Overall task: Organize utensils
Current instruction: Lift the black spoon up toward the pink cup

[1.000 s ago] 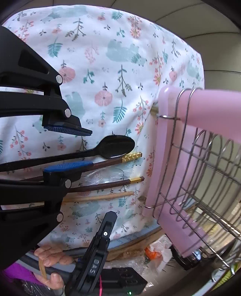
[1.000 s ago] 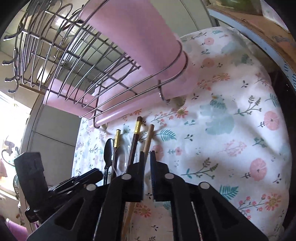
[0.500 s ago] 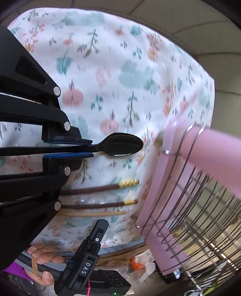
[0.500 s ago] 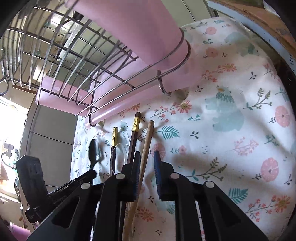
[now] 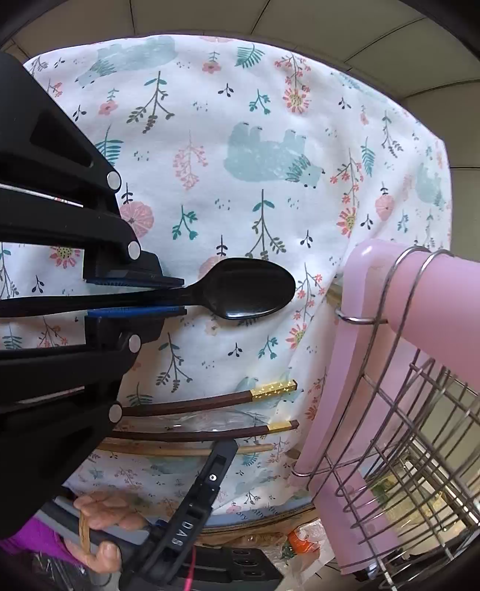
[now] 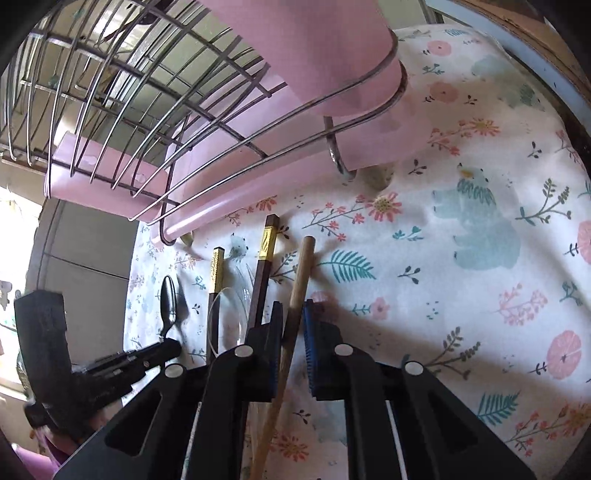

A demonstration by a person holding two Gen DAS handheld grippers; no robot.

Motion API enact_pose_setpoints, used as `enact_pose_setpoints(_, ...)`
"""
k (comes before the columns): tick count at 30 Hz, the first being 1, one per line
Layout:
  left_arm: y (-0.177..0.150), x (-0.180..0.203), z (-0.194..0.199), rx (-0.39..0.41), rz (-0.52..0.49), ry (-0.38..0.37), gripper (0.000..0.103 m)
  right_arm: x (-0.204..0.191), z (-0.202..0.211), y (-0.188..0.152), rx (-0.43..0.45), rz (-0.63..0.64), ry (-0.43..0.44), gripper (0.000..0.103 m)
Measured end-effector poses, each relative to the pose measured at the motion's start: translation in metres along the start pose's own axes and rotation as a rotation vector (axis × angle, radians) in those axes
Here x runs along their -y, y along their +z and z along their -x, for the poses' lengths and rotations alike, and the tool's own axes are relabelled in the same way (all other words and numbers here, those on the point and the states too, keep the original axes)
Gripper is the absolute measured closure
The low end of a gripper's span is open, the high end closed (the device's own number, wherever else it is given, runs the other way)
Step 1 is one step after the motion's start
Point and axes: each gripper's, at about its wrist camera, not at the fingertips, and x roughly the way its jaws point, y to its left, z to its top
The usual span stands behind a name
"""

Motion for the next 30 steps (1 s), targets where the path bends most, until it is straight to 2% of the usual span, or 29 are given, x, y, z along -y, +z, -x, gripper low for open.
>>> enact_pose_setpoints(7, -0.001, -0.005, 0.001, -0.011, 0.005, -0.028, 0.095, 0.001, 0.011, -0.005, 0.031, 0.018, -0.003, 0.097)
enact_pose_setpoints(14, -0.015, 0.002, 0.025, 0.125, -0.035, -0.070, 0.096, -0.005, 0.041, -0.010, 0.114, 0.041, 0.015, 0.097)
enact_pose_setpoints(18, -0.025, 0.004, 0.059, 0.262, -0.052, -0.097, 0.096, -0.012, 0.064, -0.013, 0.188, 0.065, 0.032, 0.097)
enact_pose_setpoints(20, -0.028, 0.006, 0.080, 0.356, -0.063, -0.103, 0.096, -0.017, 0.080, -0.013, 0.237, 0.082, 0.042, 0.097)
enact_pose_setpoints(27, -0.030, 0.013, 0.149, 0.636, -0.079, -0.115, 0.096, -0.042, 0.149, -0.007, 0.468, 0.150, 0.055, 0.097)
enact_pose_setpoints(30, -0.026, 0.017, 0.176, 0.761, -0.072, -0.122, 0.096, -0.052, 0.187, 0.000, 0.598, 0.182, 0.059, 0.097)
